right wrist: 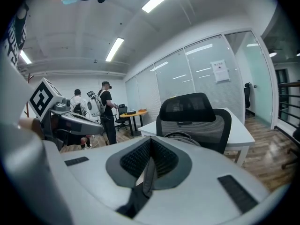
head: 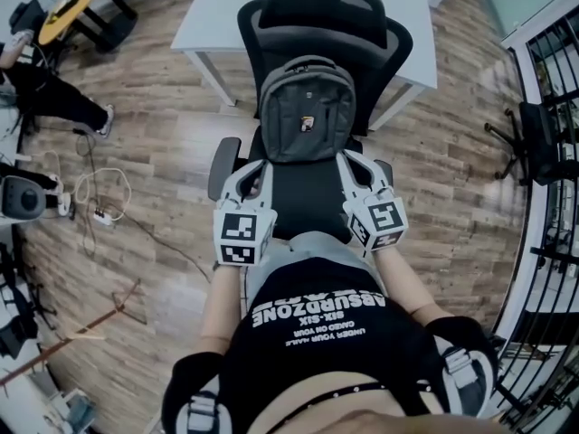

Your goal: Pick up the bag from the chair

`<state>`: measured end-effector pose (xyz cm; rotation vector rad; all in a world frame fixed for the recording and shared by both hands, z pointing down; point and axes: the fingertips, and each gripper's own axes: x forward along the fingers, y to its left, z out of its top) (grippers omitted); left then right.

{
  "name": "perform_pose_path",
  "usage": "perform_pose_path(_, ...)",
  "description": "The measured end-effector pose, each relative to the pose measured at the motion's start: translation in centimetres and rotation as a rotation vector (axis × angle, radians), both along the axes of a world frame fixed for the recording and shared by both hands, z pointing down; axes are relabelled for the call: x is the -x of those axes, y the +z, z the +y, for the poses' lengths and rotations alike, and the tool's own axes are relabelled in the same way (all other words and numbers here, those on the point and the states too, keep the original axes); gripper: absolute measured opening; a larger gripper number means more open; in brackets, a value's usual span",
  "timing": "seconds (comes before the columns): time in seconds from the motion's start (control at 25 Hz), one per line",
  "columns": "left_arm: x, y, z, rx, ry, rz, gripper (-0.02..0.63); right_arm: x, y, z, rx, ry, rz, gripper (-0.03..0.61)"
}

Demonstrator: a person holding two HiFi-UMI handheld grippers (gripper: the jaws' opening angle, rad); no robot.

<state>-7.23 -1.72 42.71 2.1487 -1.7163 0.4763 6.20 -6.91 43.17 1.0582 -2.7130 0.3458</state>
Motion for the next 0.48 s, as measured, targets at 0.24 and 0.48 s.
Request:
perform_pose_path(0.24,-0.8,1.6,-3.0,0.017,0.017,-0.032,0.02,-1.4,1.3,-2.5,0.012,0.024,0.021,0.017)
perform_pose_path(0.48,-1.1,2.8,-5.2,0.043,0.025,-0.058,0.02,-2.3,2.7,-4.3,0.031,0.024,0.035,0.018)
